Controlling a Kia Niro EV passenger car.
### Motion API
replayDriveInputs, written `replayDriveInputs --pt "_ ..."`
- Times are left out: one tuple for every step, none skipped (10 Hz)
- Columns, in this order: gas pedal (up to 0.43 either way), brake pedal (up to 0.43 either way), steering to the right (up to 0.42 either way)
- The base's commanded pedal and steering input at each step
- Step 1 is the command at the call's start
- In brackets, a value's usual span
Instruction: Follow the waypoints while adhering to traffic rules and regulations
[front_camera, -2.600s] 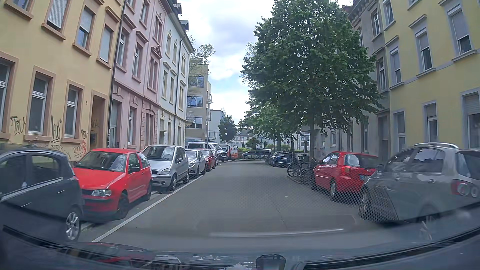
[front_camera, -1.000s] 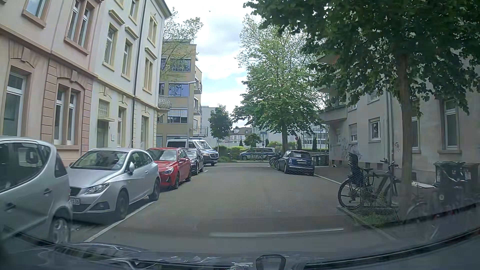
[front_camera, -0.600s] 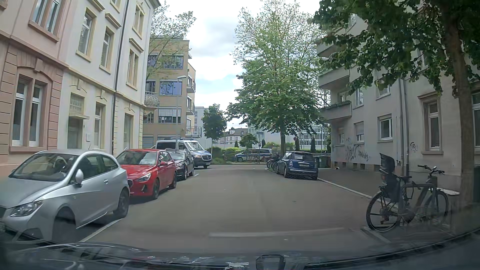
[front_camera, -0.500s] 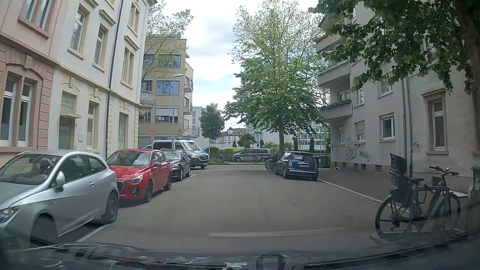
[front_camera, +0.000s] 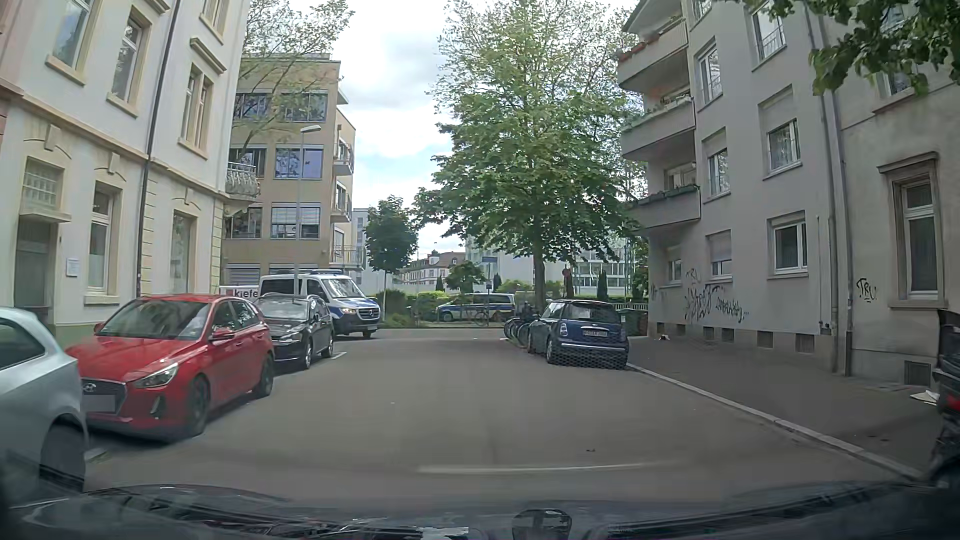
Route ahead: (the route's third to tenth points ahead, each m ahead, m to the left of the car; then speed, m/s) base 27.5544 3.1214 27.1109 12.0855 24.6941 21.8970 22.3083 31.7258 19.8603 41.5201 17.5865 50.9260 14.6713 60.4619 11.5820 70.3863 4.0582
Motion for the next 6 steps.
replayDriveInputs --pt "0.0 0.183 0.165" --pt "0.0 0.183 0.182" --pt "0.0 0.183 0.21" --pt "0.0 0.171 0.241" --pt "0.0 0.171 0.262" --pt "0.0 0.165 0.282"
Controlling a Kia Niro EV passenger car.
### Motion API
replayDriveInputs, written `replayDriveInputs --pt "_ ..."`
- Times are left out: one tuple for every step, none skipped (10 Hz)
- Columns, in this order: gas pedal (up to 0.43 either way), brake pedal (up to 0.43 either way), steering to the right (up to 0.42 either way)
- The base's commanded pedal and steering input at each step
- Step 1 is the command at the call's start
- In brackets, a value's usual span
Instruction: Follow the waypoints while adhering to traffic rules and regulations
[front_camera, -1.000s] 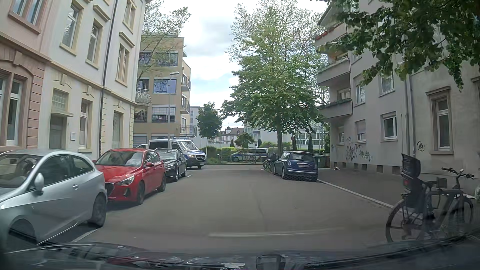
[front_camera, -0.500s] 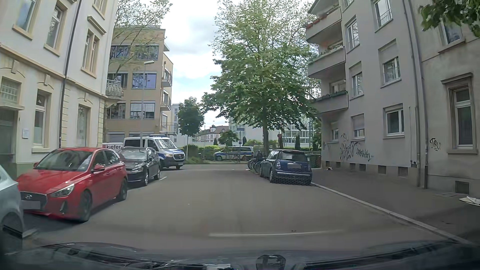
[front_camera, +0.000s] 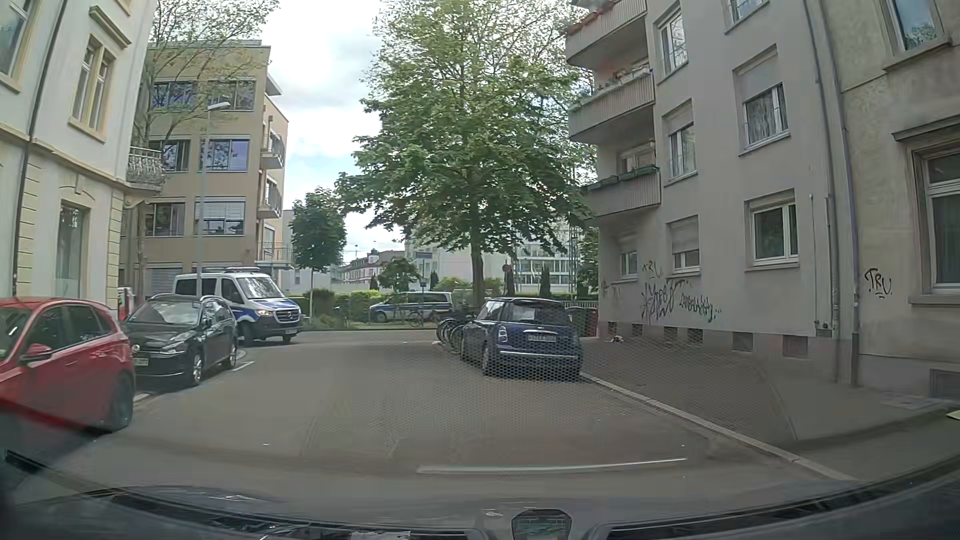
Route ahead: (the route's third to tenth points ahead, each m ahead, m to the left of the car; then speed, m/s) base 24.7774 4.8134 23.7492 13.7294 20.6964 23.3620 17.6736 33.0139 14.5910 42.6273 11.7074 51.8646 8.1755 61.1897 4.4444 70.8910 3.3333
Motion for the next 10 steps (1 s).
replayDriveInputs --pt "0.0 0.165 0.289" --pt "0.0 0.165 0.29" --pt "0.0 0.159 0.288" --pt "0.0 0.159 0.281" --pt "0.0 0.159 0.267" --pt "0.0 0.171 0.236" --pt "0.0 0.171 0.196" --pt "0.0 0.171 0.143" --pt "0.0 0.171 0.088" --pt "0.0 0.165 0.051"
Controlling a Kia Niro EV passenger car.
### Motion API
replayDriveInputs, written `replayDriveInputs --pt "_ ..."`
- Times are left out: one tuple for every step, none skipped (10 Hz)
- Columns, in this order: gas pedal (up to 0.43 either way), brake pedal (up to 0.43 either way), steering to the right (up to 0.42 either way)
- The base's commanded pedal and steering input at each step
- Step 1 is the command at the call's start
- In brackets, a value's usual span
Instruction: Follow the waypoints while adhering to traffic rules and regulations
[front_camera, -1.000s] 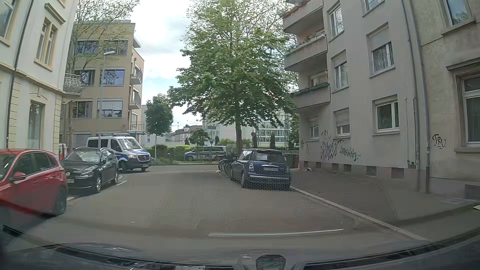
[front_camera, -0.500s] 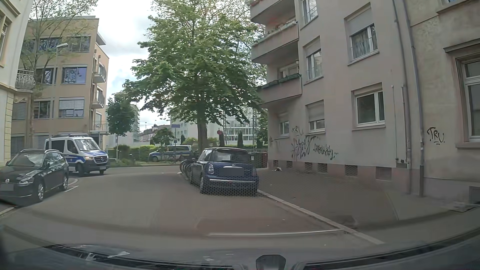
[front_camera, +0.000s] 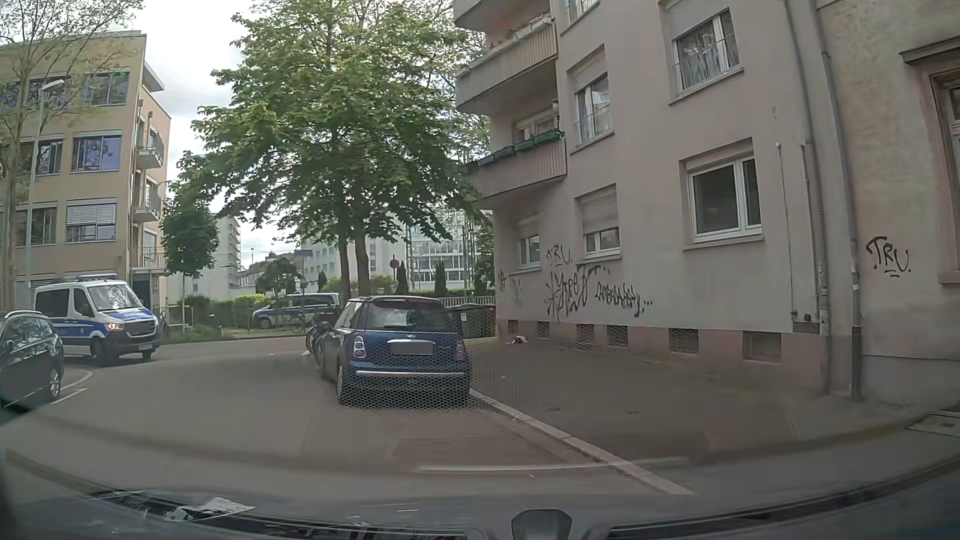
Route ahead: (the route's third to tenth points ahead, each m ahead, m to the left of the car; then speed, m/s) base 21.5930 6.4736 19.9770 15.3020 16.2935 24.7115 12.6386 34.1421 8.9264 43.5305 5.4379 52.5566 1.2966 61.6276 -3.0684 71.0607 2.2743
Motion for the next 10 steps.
replayDriveInputs --pt "0.0 0.165 0.0" --pt "0.0 0.165 -0.036" --pt "0.0 0.165 -0.07" --pt "0.0 0.165 -0.099" --pt "0.0 0.165 -0.118" --pt "0.0 0.152 -0.155" --pt "0.0 0.134 -0.202" --pt "0.0 0.116 -0.247" --pt "0.0 0.116 -0.299" --pt "0.0 0.116 -0.353"
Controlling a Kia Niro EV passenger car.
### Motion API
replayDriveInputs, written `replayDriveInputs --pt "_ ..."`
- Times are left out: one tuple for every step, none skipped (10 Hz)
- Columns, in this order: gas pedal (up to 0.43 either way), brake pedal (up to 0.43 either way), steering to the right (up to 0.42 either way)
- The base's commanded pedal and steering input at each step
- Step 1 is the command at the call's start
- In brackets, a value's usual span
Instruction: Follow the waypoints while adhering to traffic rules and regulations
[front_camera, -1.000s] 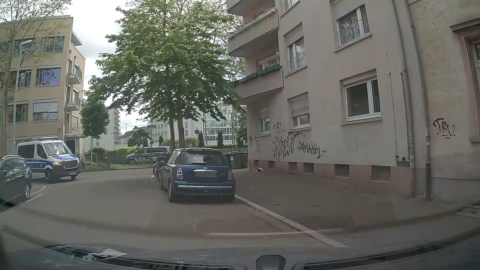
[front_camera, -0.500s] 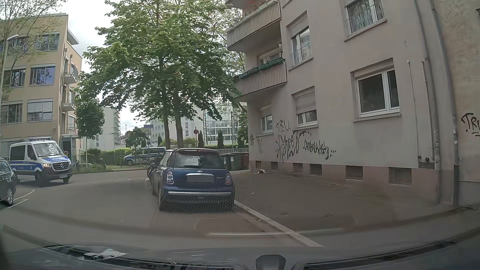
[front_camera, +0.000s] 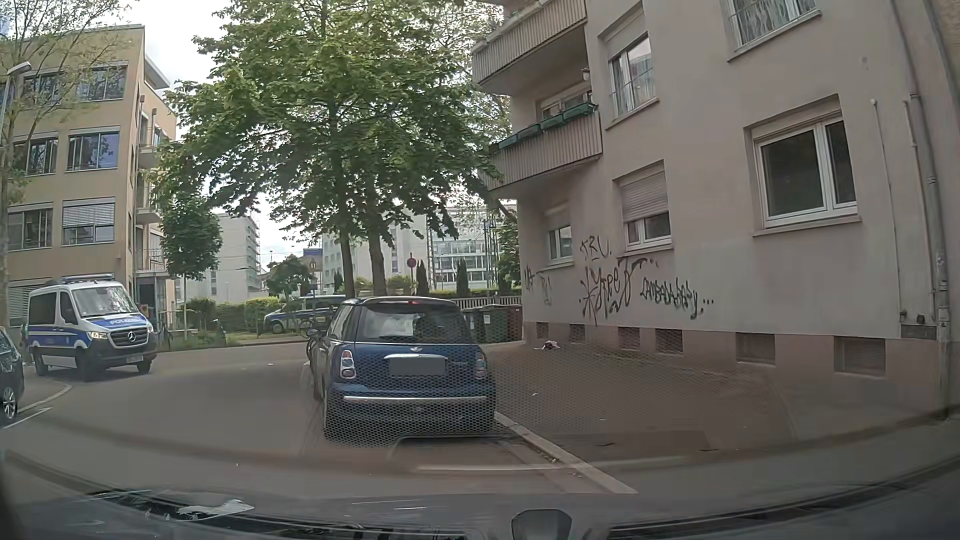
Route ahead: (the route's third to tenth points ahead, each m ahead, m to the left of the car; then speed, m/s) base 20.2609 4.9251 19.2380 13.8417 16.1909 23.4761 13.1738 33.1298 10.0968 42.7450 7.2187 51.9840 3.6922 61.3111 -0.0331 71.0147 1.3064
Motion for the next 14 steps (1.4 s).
replayDriveInputs --pt "0.0 0.11 -0.402" --pt "0.0 0.116 -0.437" --pt "0.0 0.11 -0.485" --pt "0.0 0.098 -0.537" --pt "0.0 0.098 -0.575" --pt "0.0 0.091 -0.616" --pt "0.0 0.067 -0.644" --pt "0.0 0.043 -0.655" --pt "0.0 0.024 -0.659" --pt "0.0 0.012 -0.66" --pt "0.0 0.006 -0.66" --pt "0.0 0.006 -0.66" --pt "0.0 0.006 -0.66" --pt "0.0 0.006 -0.664"
